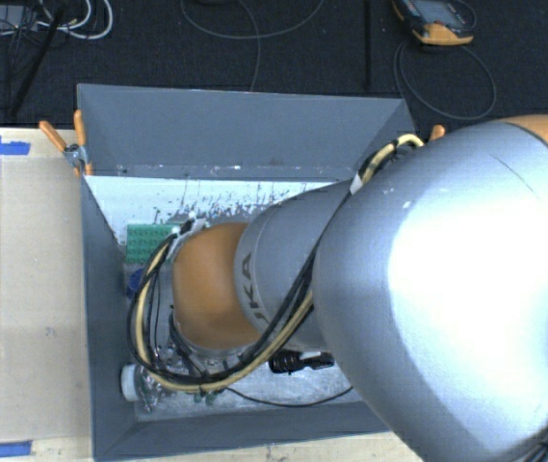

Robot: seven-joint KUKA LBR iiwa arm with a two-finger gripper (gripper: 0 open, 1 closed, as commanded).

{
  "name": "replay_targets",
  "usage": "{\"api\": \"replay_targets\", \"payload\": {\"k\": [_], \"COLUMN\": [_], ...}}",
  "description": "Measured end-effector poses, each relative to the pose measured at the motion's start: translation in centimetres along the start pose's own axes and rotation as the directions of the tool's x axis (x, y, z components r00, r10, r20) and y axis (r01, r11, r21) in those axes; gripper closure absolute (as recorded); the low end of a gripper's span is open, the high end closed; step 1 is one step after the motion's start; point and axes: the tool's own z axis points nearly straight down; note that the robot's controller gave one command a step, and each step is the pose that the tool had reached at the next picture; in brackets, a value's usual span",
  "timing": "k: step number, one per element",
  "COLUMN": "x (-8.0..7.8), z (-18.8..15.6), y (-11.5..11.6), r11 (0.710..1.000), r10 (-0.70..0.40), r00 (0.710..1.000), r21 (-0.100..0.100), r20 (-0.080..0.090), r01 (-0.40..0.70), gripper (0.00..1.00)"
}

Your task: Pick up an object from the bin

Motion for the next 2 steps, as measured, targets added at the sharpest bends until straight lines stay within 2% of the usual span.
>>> {"api": "replay_targets", "payload": {"k": [1, 2], "x": [-3.0, -3.7], "z": [0.1, -15.6], "y": [1.3, 2.1], "r11": [0.949, 0.881], "r10": [-0.315, -0.472], "r00": [0.949, 0.881], "r21": [-0.003, -0.005], "r20": [-0.003, 0.009], "r01": [0.315, 0.472], "gripper": [1.00, 1.00]}}
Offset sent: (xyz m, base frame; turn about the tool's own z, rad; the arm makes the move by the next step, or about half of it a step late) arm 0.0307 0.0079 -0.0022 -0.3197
